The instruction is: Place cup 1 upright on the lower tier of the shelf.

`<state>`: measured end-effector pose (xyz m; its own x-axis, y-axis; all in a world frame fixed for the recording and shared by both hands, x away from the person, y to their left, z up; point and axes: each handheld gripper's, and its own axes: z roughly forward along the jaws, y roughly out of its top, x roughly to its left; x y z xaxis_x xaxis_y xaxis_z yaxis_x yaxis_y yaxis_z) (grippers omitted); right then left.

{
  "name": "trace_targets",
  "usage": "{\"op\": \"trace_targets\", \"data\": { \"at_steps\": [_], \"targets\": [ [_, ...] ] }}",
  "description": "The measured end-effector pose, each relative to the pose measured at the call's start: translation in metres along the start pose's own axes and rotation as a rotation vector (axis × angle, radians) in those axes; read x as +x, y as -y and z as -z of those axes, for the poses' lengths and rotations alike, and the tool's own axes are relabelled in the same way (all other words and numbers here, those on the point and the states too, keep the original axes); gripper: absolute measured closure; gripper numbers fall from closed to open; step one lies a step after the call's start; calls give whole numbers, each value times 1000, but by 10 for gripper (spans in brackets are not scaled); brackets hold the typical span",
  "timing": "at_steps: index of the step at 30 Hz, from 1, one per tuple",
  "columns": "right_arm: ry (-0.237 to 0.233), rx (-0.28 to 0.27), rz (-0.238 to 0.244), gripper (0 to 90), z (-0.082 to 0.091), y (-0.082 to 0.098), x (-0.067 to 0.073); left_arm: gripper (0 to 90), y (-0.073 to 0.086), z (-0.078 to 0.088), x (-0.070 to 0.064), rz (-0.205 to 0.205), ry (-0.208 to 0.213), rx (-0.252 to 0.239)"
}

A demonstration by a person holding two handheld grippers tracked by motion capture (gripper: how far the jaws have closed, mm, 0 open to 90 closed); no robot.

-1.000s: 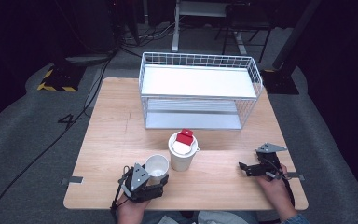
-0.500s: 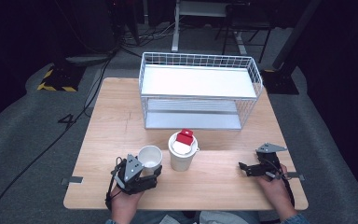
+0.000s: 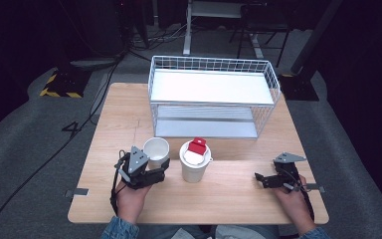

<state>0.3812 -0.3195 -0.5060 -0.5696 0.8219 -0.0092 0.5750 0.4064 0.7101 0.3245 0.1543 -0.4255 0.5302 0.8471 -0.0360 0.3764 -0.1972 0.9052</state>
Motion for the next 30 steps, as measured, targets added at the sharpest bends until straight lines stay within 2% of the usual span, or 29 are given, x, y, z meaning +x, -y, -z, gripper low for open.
{"op": "trace_targets", "data": {
  "at_steps": [7, 8, 13, 18, 24, 27, 30],
  "targets": [
    [0, 0, 1, 3, 0, 0, 0, 222, -13, -18, 5, -15, -14, -35],
    [0, 0, 0, 3, 0, 0, 0, 222, -14, -21, 5, -5, -13, -35],
    [0, -1, 1, 3, 0, 0, 0, 222, -20, -36, 7, -32, -28, -31],
    [1, -1, 1, 3, 0, 0, 0, 222, -25, -49, 12, -32, -40, -38],
    [0, -1, 1, 3, 0, 0, 0, 223, -32, -65, 17, -19, -35, -37],
    [1, -1, 1, 3, 0, 0, 0, 223, -34, -72, 19, -8, -30, -58],
    [0, -1, 1, 3, 0, 0, 0, 222, -35, -80, 22, 4, -24, -43]
  ]
}}
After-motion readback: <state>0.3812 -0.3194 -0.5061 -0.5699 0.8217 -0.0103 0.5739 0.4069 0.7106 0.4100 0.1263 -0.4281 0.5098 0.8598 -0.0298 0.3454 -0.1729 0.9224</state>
